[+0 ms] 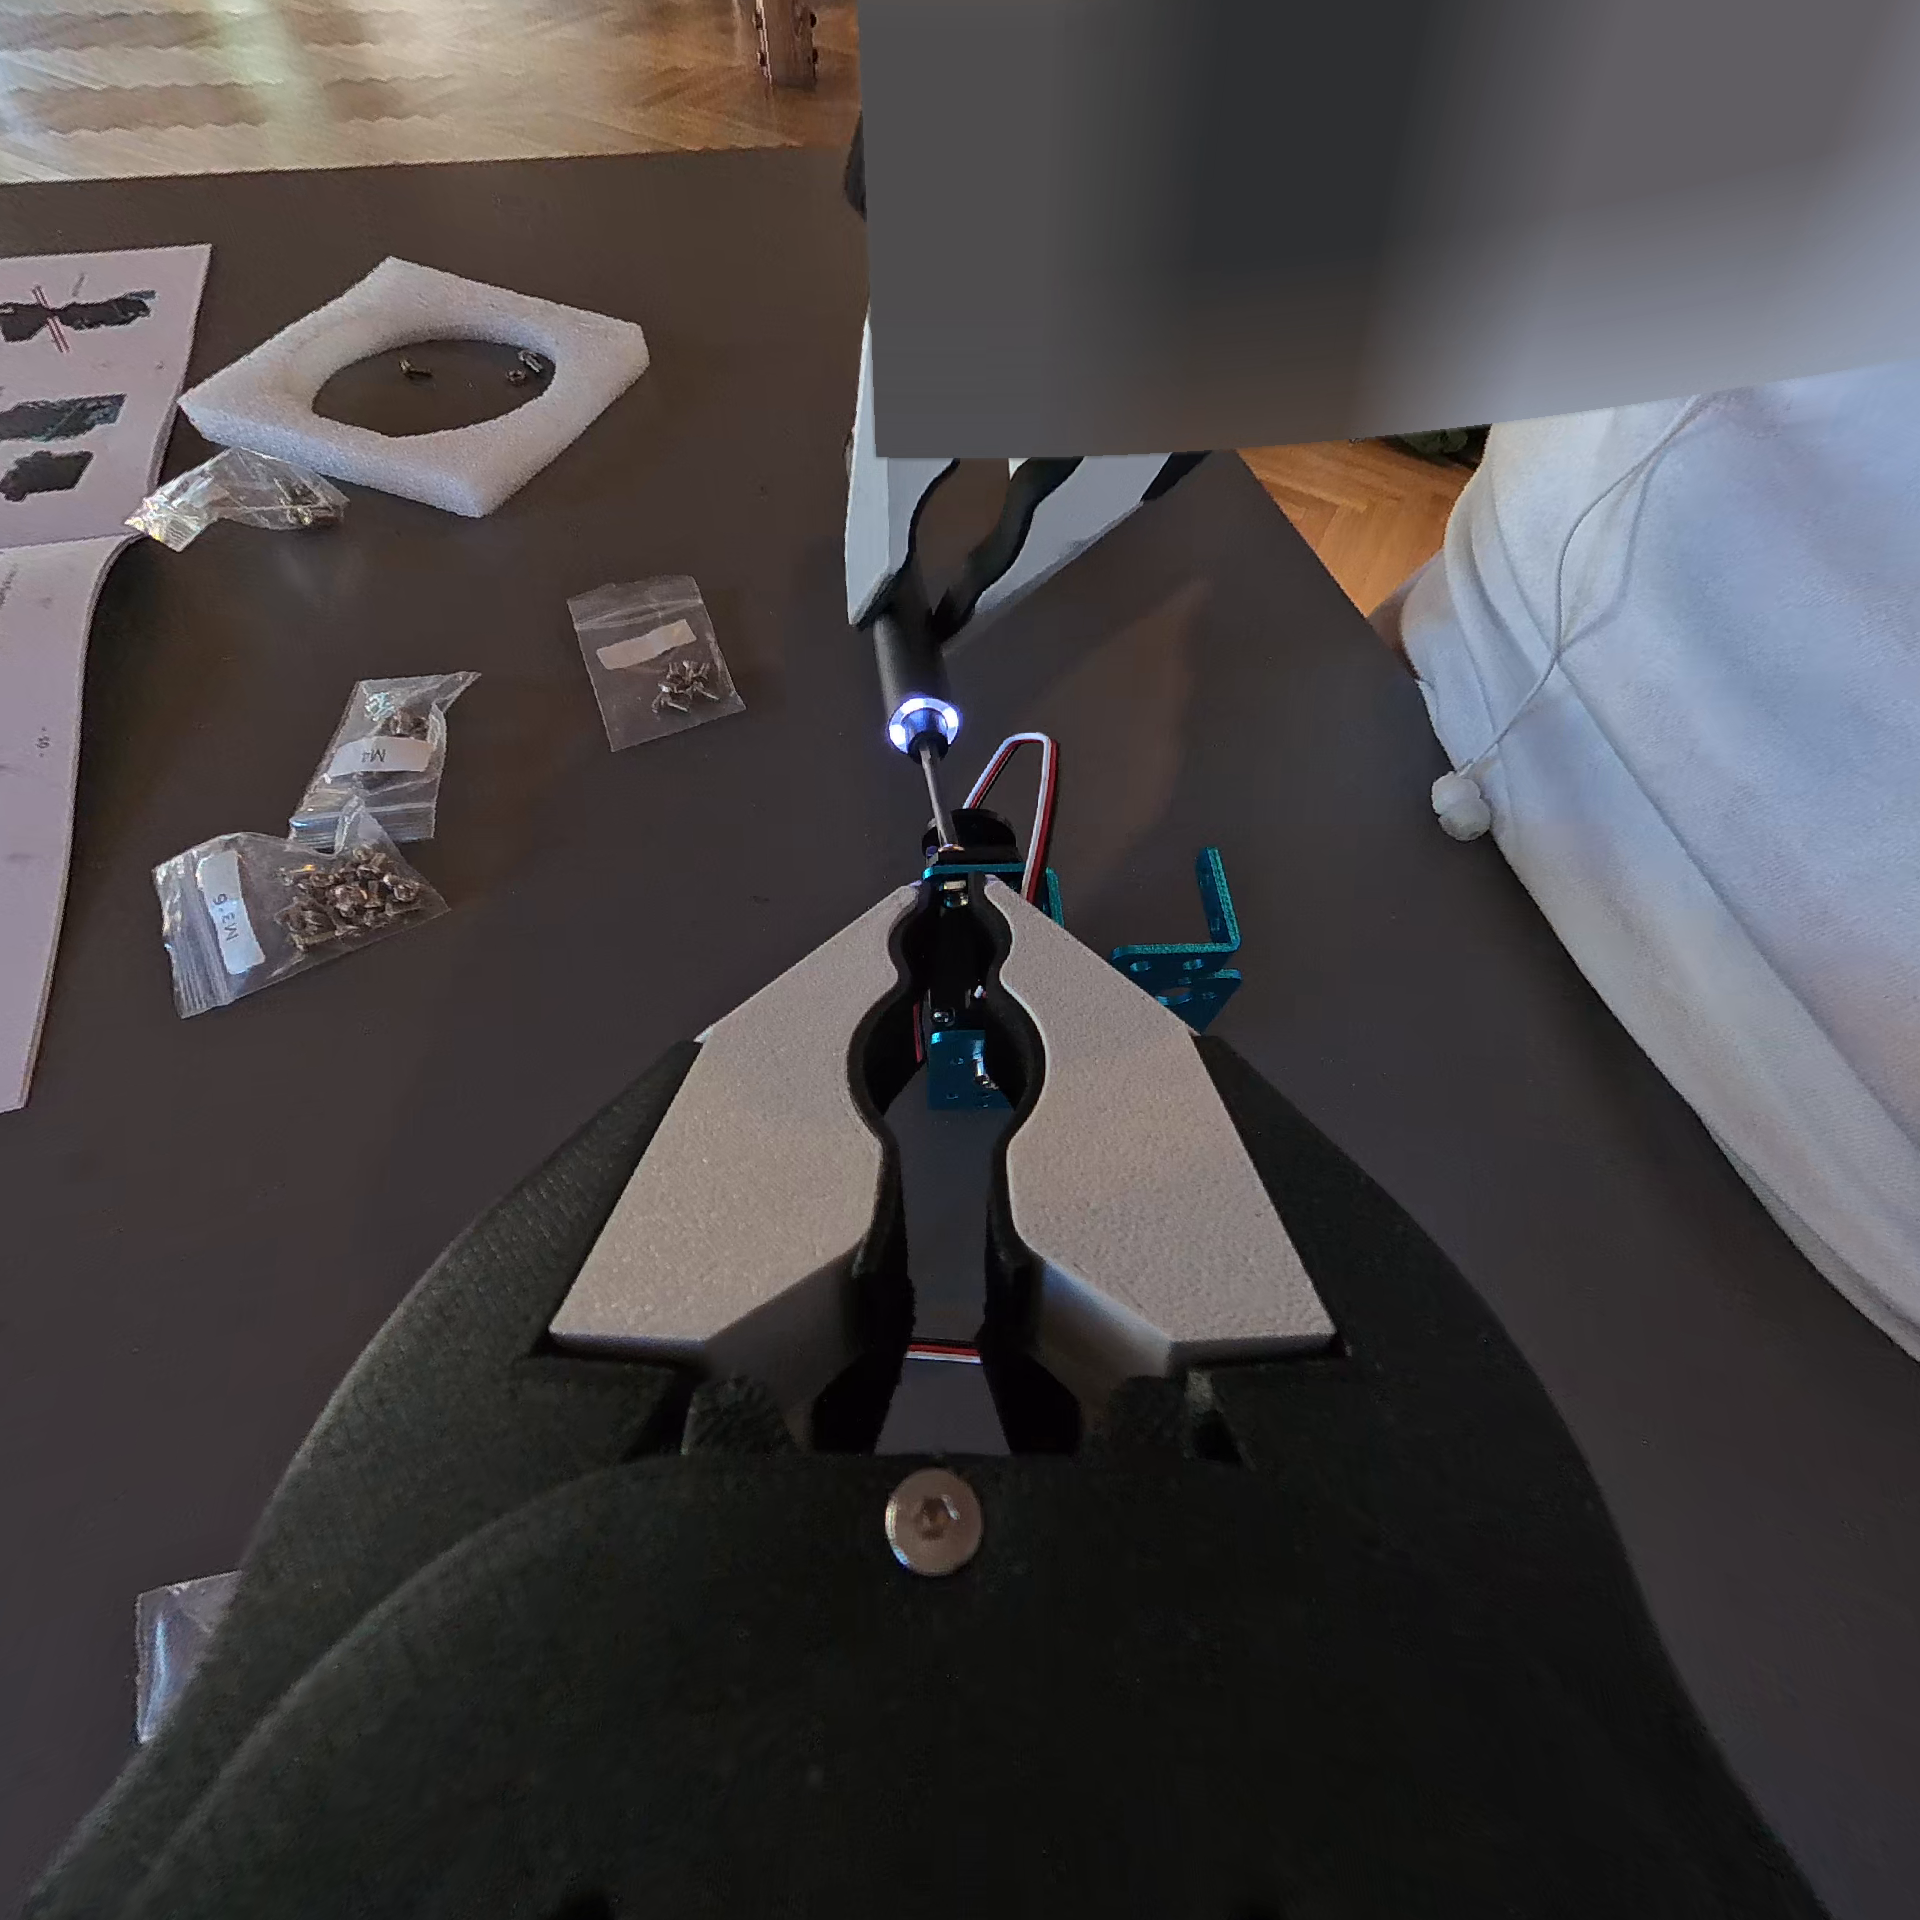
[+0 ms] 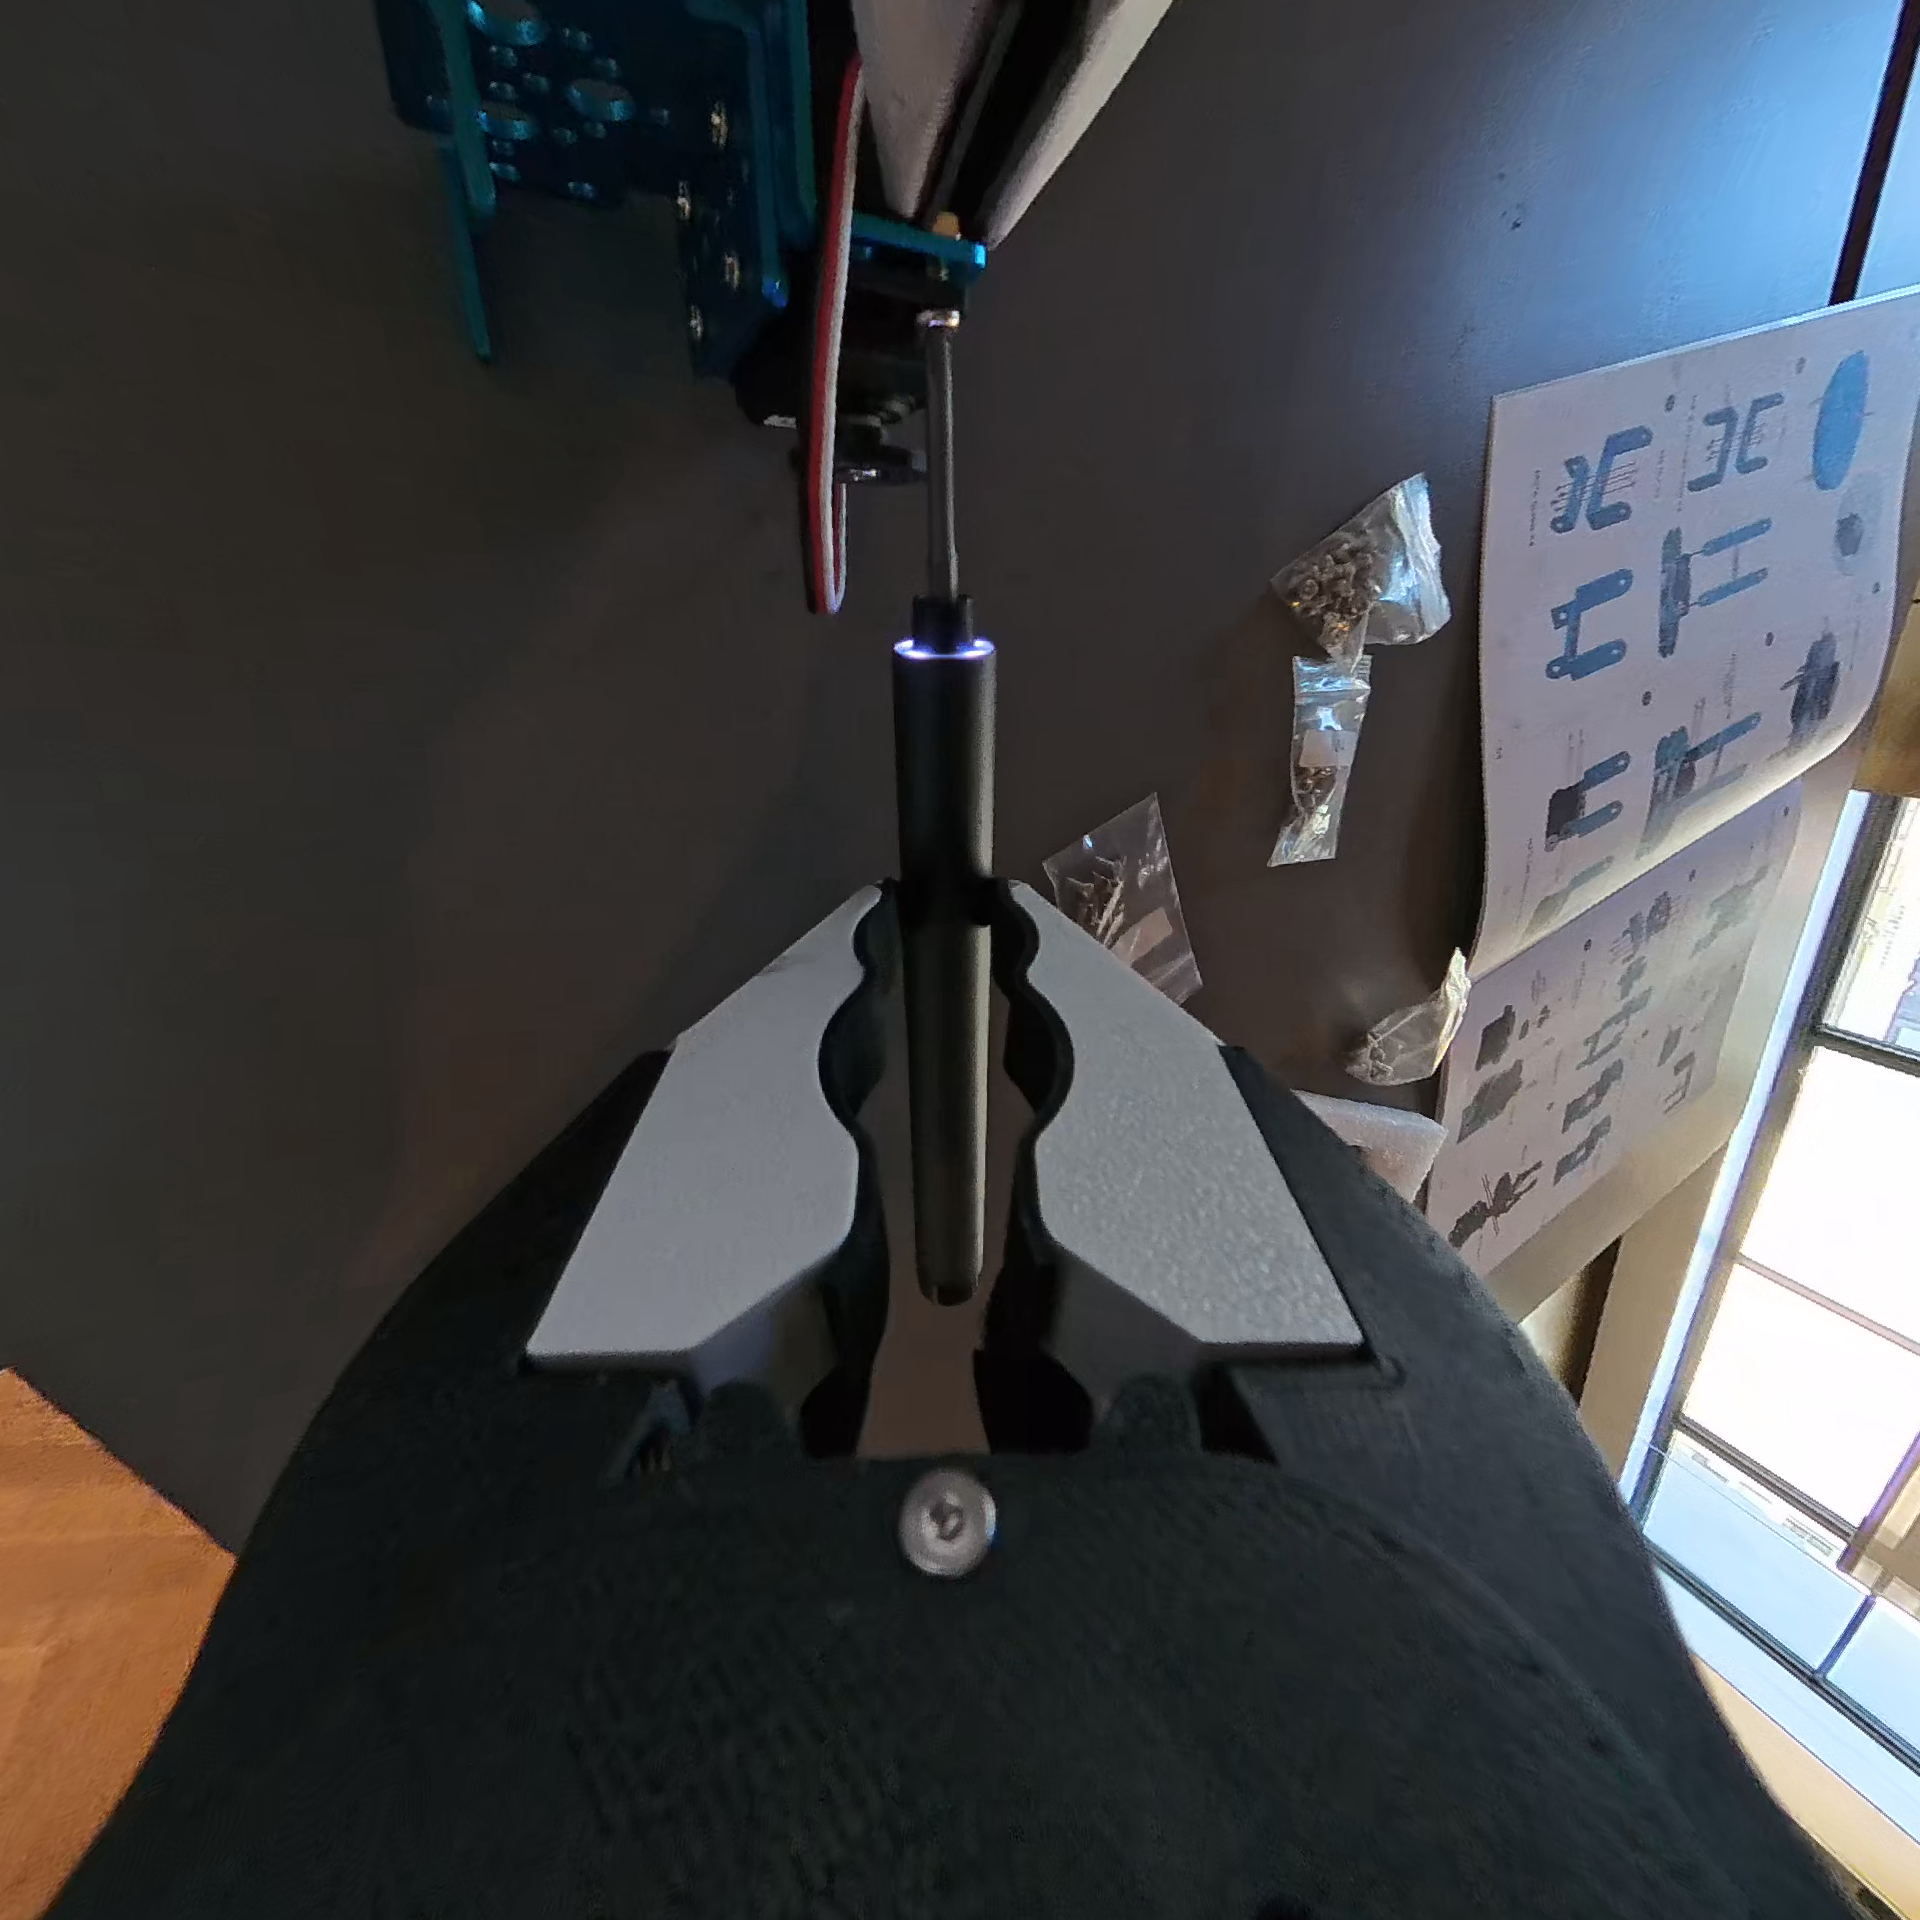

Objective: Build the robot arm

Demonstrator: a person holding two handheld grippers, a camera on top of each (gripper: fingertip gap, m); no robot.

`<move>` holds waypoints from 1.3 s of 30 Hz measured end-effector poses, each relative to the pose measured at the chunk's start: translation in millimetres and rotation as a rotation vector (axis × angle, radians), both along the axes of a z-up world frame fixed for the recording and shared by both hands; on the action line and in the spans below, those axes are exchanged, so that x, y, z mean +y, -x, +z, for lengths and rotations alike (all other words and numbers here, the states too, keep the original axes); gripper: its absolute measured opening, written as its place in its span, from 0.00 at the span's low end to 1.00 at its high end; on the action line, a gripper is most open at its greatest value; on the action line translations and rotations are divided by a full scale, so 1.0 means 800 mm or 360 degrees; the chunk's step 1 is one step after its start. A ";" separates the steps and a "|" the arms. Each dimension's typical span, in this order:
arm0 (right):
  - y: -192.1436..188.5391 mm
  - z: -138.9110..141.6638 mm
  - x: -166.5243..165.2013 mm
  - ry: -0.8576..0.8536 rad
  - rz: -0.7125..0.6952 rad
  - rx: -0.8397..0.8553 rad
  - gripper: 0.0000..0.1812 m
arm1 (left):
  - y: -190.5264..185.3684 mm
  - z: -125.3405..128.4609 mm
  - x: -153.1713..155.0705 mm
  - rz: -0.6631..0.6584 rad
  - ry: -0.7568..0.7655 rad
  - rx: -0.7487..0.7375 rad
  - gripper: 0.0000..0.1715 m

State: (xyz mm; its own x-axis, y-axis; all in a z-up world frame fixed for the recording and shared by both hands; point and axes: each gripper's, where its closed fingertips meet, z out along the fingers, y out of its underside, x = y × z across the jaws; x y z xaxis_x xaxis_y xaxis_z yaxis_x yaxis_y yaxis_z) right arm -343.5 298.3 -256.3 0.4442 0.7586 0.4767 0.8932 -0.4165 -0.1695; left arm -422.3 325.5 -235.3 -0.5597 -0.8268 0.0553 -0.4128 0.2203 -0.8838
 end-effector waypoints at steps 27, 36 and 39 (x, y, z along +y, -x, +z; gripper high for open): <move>0.003 0.005 -0.002 -0.0041 0.0041 0.0064 0.10 | 0.010 0.014 0.007 0.0060 0.0127 0.0099 0.02; -0.002 -0.004 -0.001 -0.0009 0.0027 0.0047 0.09 | 0.005 -0.002 -0.006 0.0042 0.0057 0.0194 0.03; -0.004 -0.008 -0.002 0.0016 0.0028 0.0025 0.09 | 0.006 -0.002 -0.009 0.0024 0.0055 0.0193 0.01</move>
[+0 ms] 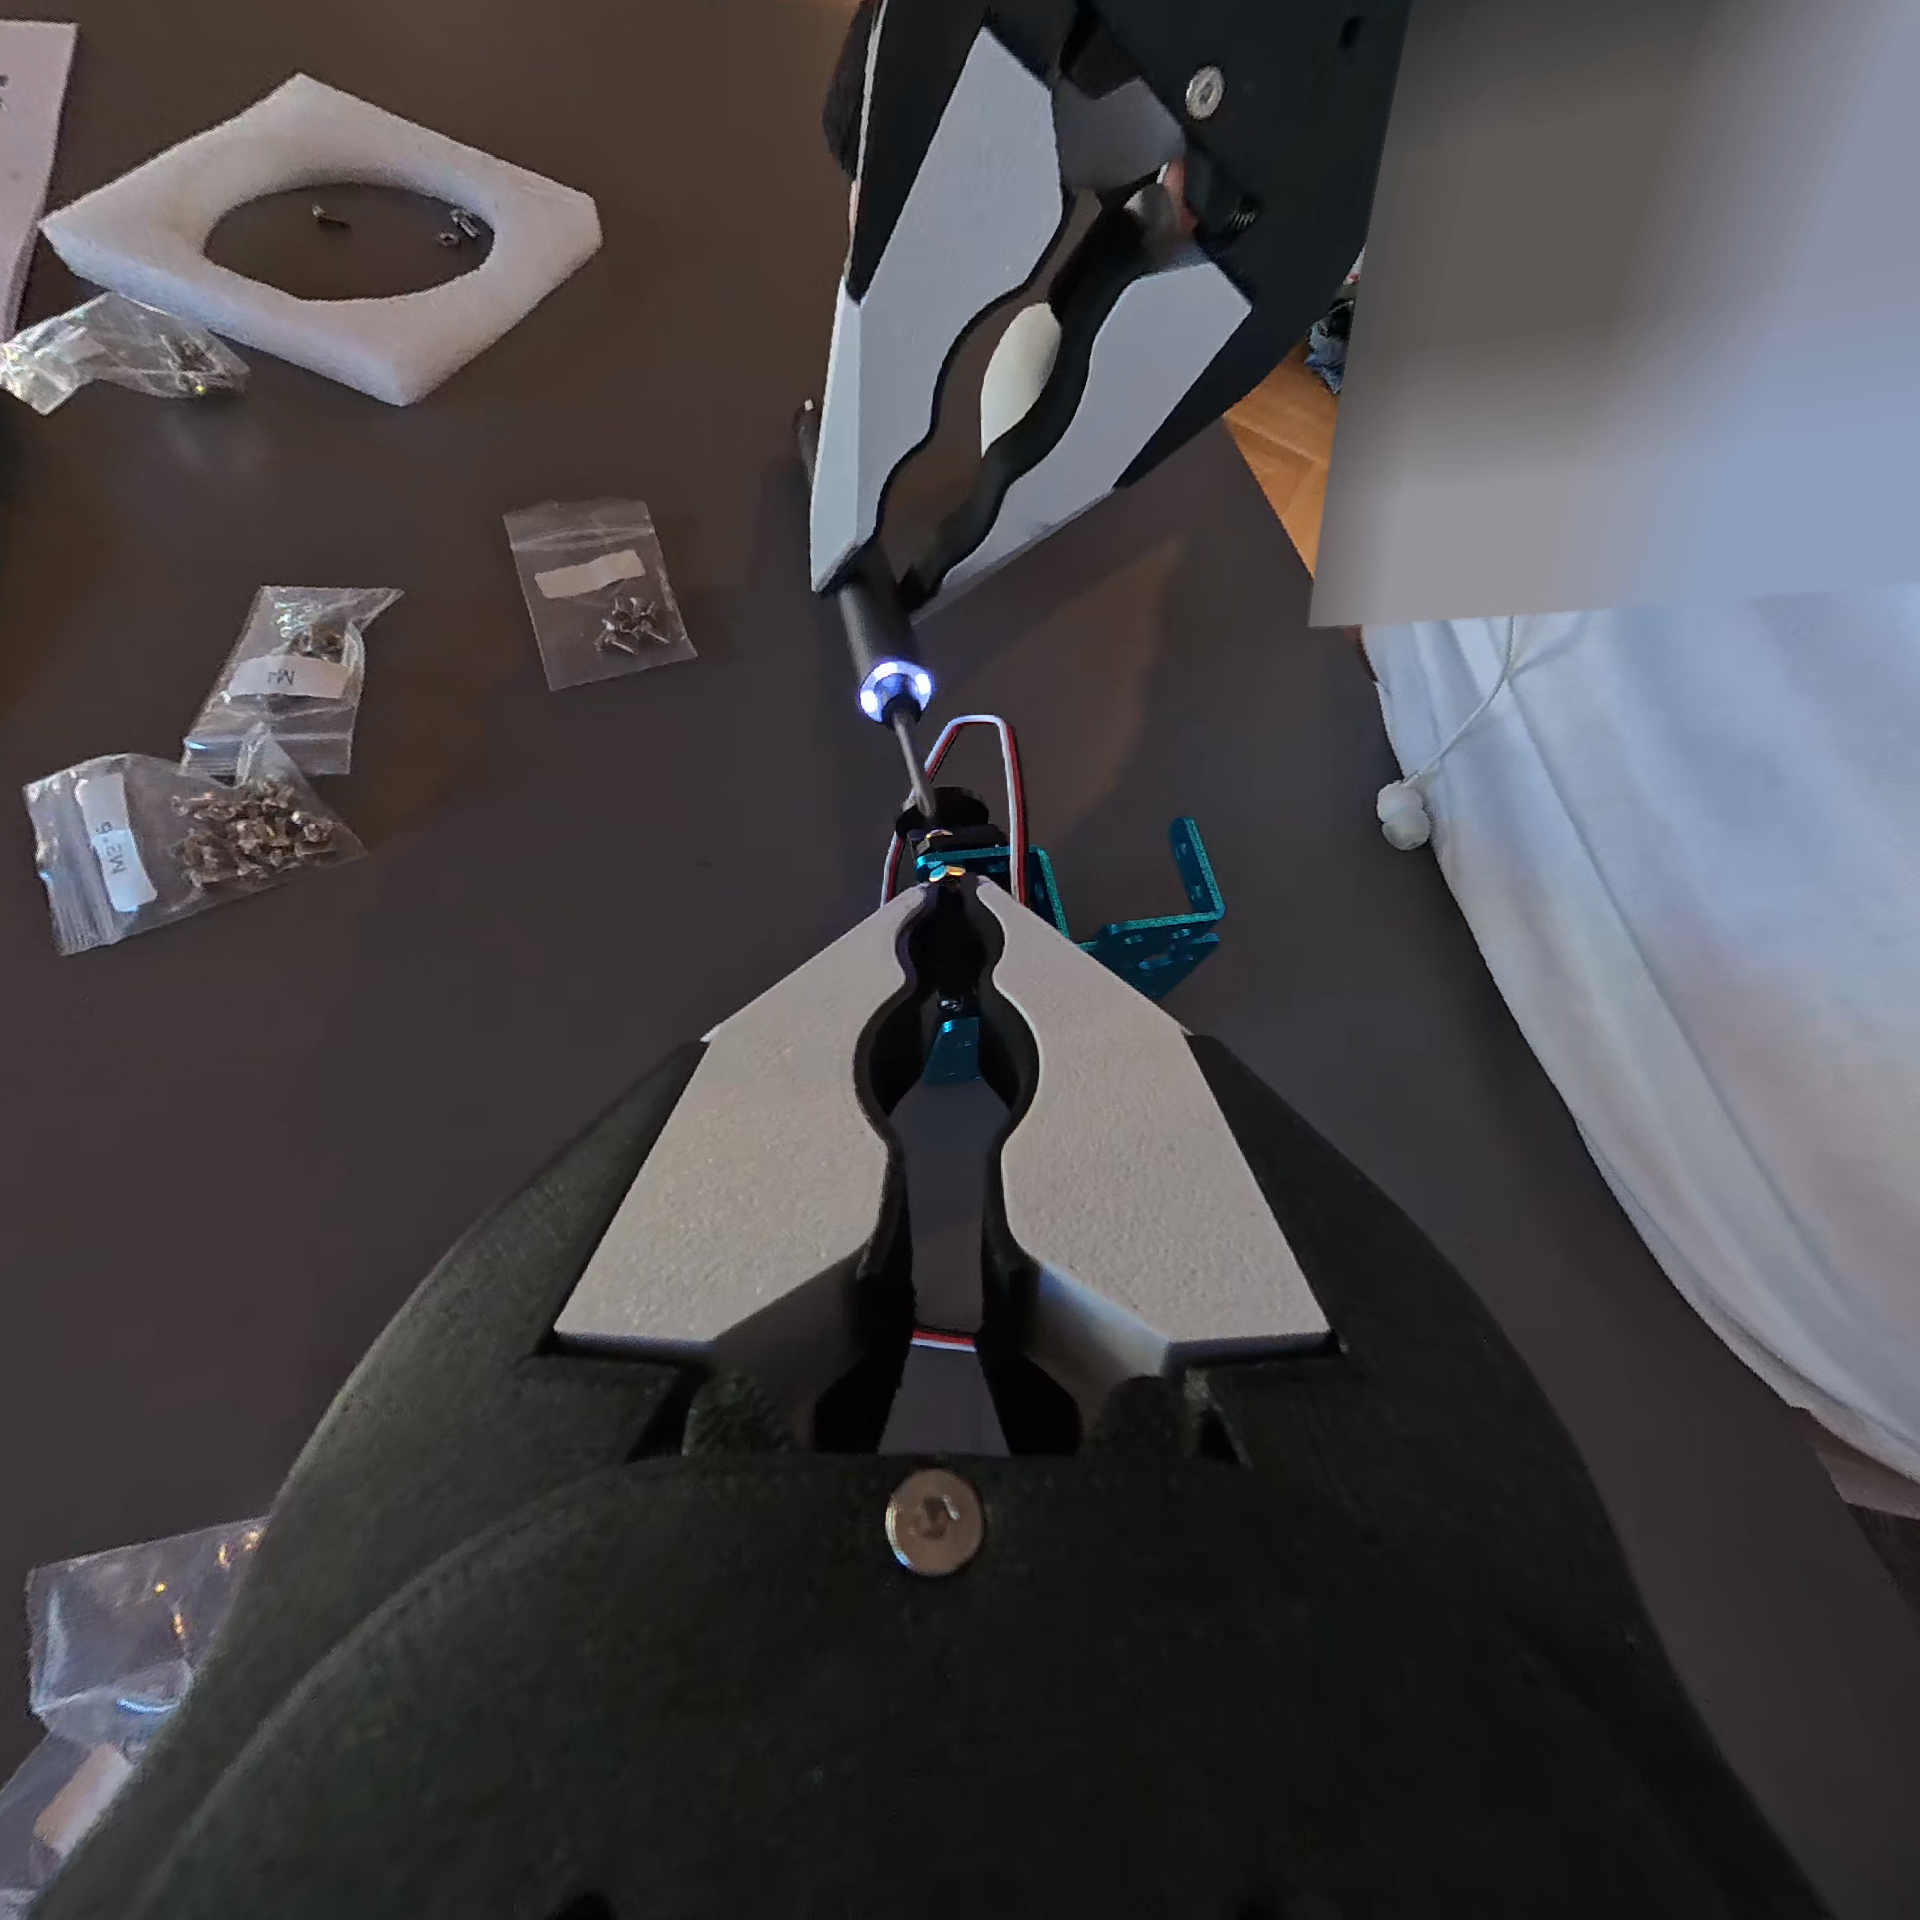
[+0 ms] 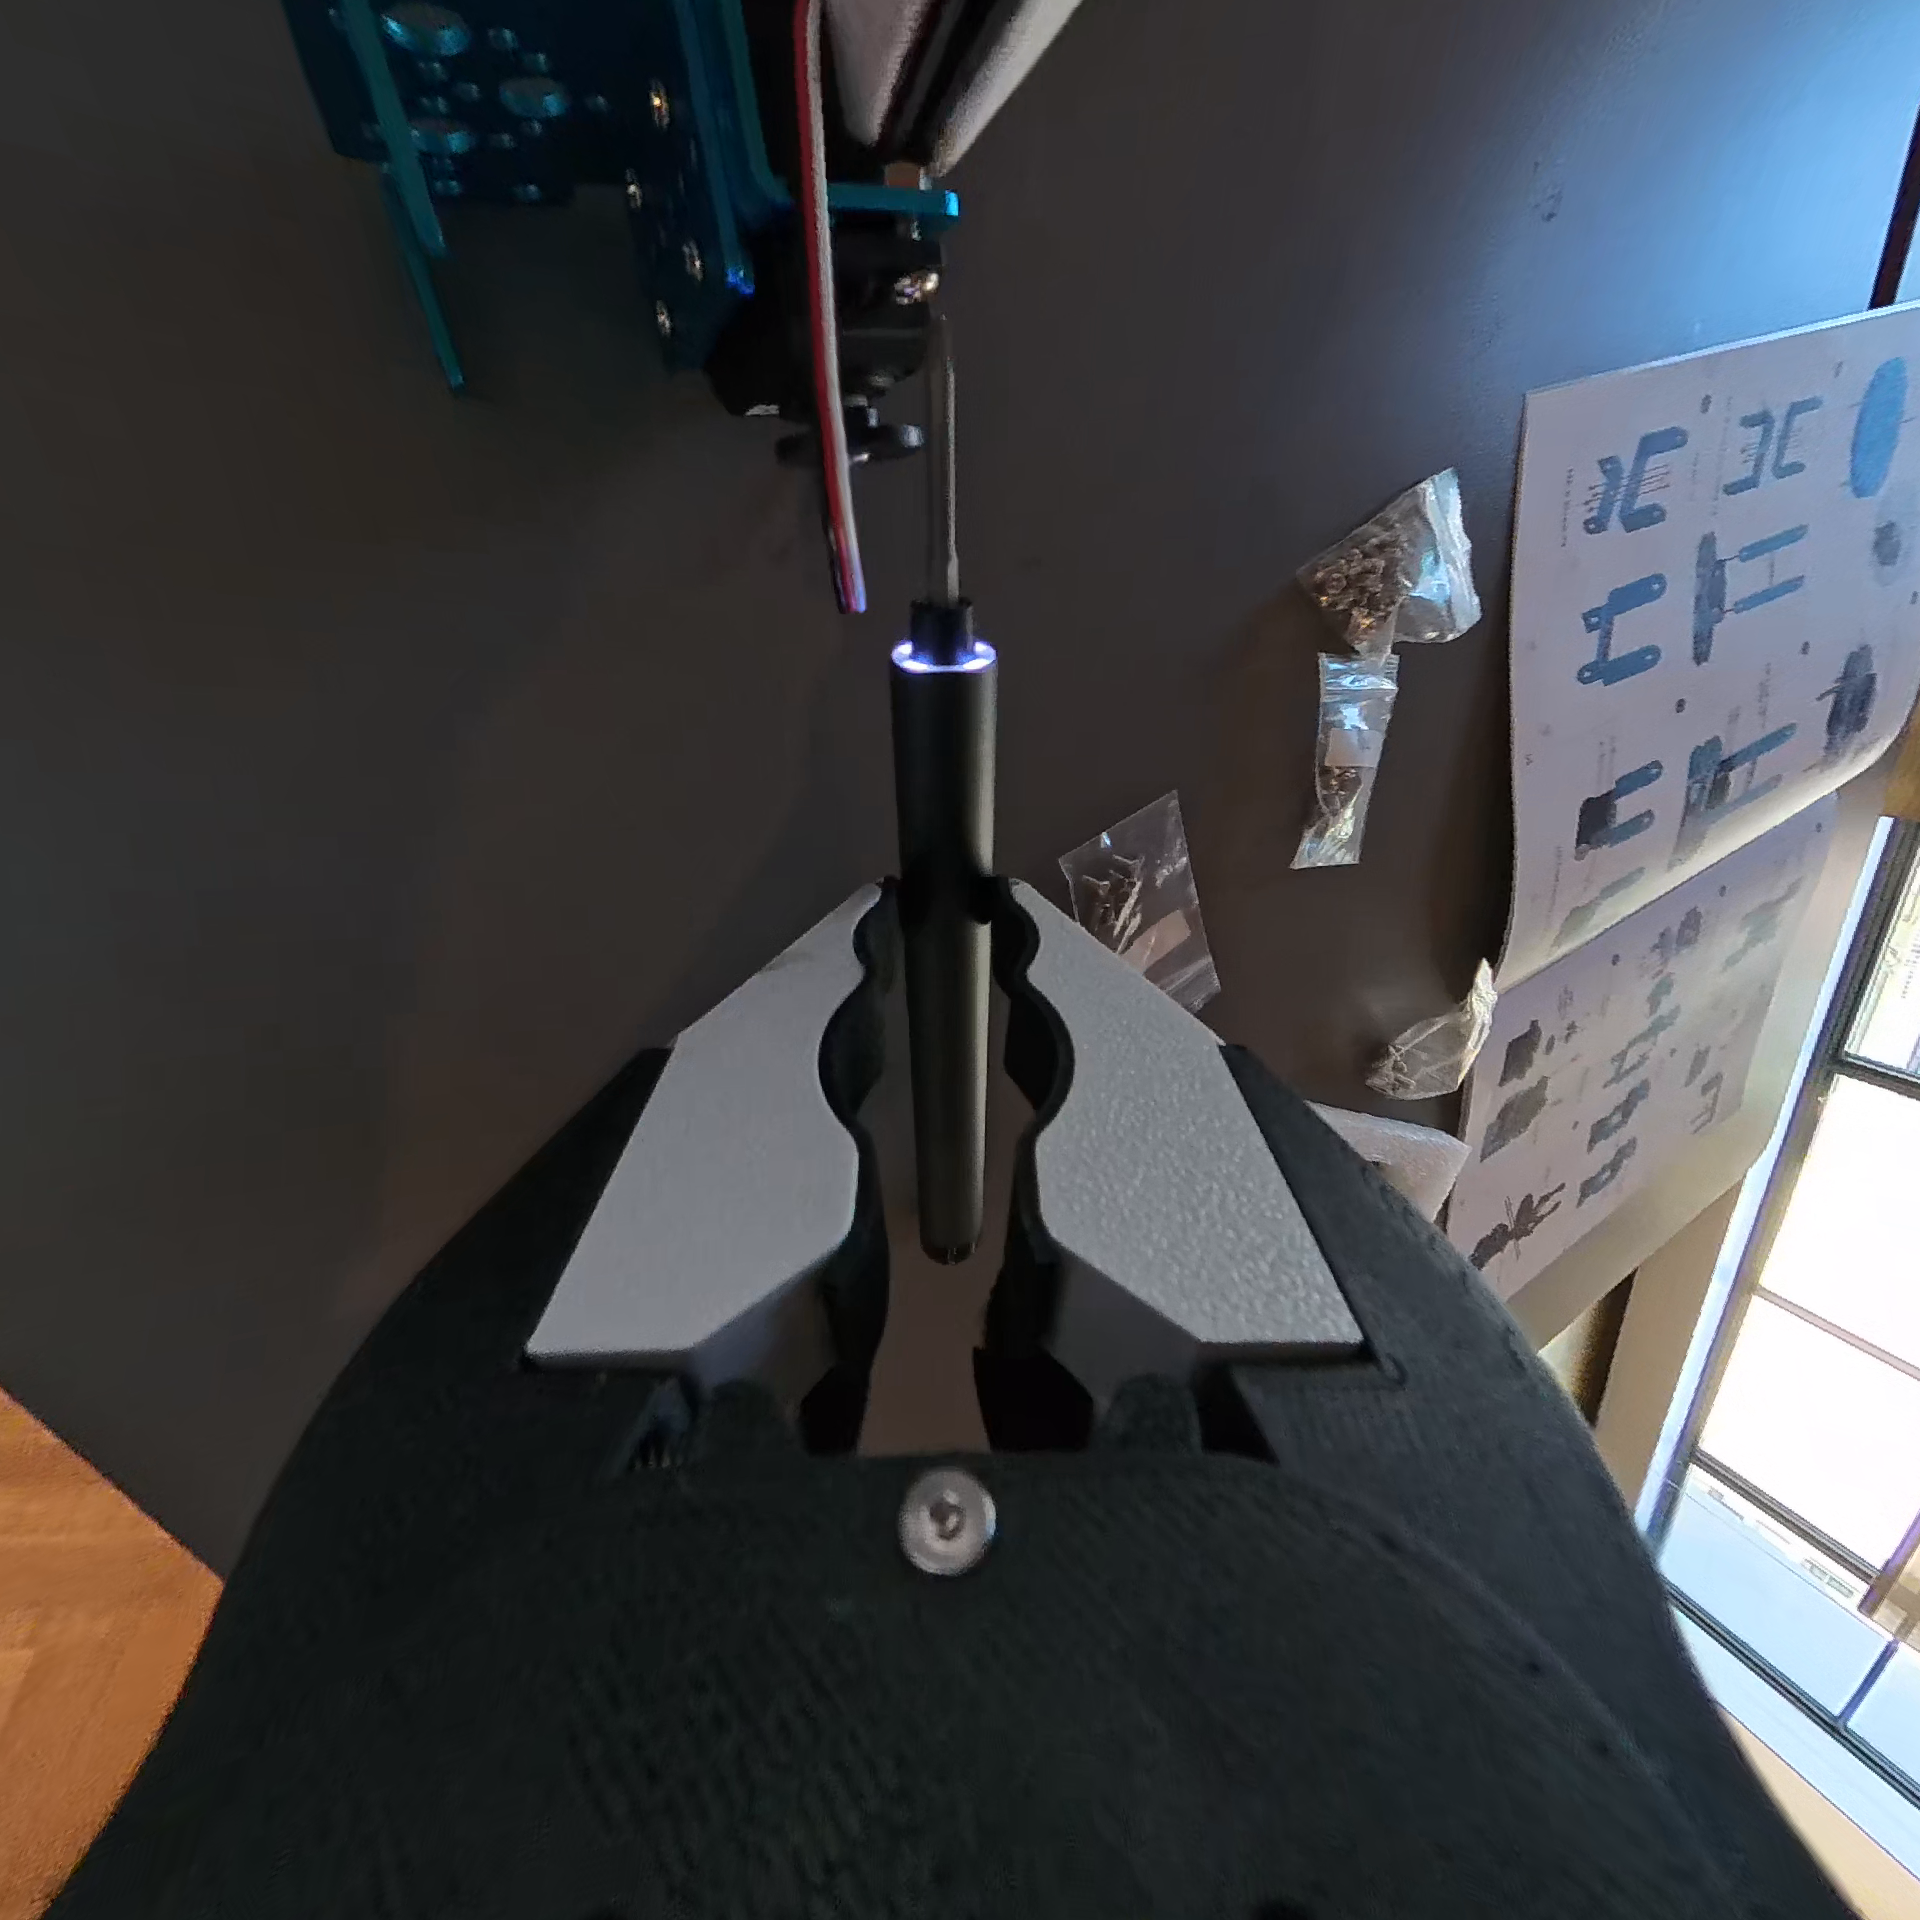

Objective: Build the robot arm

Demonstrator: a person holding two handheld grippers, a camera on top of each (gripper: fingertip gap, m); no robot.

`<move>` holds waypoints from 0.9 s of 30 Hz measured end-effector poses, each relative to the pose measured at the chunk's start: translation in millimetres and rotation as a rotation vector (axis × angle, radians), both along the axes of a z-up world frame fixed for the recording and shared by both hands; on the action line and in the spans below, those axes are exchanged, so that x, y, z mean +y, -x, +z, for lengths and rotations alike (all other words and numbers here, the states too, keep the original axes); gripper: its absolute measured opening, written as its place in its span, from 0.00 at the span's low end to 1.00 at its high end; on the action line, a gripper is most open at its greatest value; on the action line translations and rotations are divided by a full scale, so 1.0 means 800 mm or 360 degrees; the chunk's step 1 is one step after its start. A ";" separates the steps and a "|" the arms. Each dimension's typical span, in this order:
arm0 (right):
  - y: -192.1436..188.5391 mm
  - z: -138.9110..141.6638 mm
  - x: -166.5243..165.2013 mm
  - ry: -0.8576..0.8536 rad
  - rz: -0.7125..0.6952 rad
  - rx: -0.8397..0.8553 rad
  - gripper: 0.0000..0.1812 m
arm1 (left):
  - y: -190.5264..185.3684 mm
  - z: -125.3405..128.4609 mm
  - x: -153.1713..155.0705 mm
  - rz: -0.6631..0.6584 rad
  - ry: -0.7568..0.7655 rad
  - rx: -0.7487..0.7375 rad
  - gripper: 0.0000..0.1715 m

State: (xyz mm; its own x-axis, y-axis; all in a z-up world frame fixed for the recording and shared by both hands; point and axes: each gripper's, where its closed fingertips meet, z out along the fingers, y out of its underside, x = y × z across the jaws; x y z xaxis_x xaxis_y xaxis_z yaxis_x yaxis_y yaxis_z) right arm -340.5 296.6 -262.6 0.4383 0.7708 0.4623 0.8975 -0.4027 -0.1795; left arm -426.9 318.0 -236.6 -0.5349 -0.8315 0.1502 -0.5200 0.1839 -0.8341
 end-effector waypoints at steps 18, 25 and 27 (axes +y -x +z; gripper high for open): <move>-0.003 -0.005 -0.006 0.0035 0.0009 -0.0061 0.09 | -0.004 0.000 -0.011 -0.0046 0.0052 -0.0019 0.03; -0.004 -0.001 -0.009 0.0013 0.0025 -0.0077 0.10 | -0.007 0.000 -0.012 -0.0061 0.0026 -0.0059 0.03; -0.006 0.000 -0.009 0.0011 0.0021 -0.0084 0.09 | -0.008 0.000 -0.012 -0.0060 0.0025 -0.0064 0.03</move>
